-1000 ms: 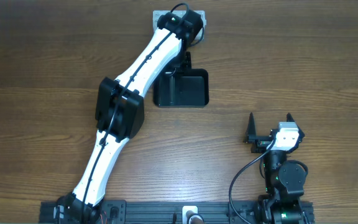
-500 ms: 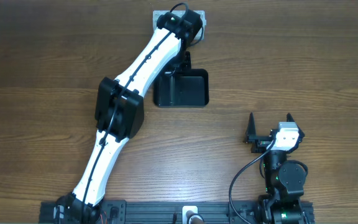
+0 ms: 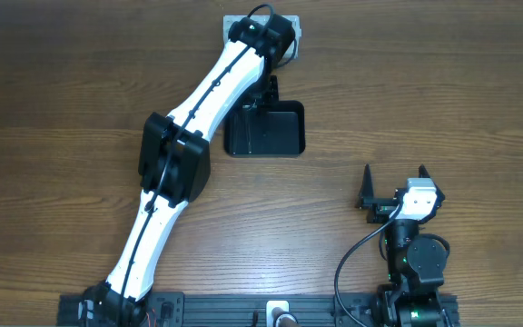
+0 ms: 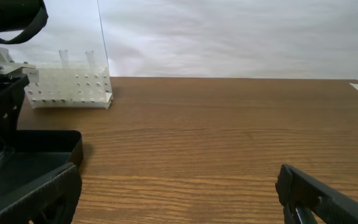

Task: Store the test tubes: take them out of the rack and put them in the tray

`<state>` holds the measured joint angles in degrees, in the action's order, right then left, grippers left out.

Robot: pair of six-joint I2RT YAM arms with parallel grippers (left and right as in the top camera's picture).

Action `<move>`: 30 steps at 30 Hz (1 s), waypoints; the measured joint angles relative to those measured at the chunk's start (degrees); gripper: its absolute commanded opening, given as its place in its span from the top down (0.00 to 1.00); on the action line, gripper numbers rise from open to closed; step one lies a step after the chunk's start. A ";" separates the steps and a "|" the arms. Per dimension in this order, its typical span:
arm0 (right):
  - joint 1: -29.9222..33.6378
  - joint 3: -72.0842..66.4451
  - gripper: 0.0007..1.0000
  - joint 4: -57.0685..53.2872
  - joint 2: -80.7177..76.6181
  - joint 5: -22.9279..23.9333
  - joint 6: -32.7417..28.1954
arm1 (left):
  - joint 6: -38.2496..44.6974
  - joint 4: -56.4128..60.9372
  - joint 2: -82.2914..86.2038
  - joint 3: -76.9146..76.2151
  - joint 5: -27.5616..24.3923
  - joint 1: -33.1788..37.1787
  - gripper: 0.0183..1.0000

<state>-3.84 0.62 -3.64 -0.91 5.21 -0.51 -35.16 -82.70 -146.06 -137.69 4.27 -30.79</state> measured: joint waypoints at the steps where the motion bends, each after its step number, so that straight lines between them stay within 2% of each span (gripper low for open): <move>1: 0.00 0.00 0.01 0.00 0.00 0.00 0.00 | 0.00 -0.09 0.00 0.00 -0.02 0.00 0.67; 7: 0.00 0.00 0.01 0.02 0.00 0.00 0.02 | 0.04 -0.37 0.96 0.11 -0.04 0.00 0.53; 12: 0.00 0.00 0.01 0.02 0.00 0.00 0.00 | 0.04 -0.33 7.78 0.48 -0.04 0.00 0.21; 13: 0.00 0.00 0.01 0.02 0.00 0.00 0.02 | -0.04 0.46 10.60 0.66 0.31 0.02 0.06; 14: 0.00 0.00 0.01 0.00 0.00 -0.02 0.02 | -0.13 1.16 12.57 0.66 0.57 0.04 0.00; 20: 0.00 0.00 0.01 0.00 0.00 0.00 0.02 | 2.49 8.39 30.21 0.57 5.16 3.61 0.00; 26: 0.00 0.00 0.01 0.00 0.00 -0.02 0.00 | 10.88 14.84 41.88 0.26 7.76 13.90 0.00; 30: 0.00 0.00 0.01 0.00 0.00 0.00 0.02 | 16.72 17.03 45.09 0.24 8.24 16.04 0.00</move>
<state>-3.84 0.62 -3.64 -0.91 5.21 -0.49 -18.44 -65.67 -100.97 -137.45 12.51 -14.74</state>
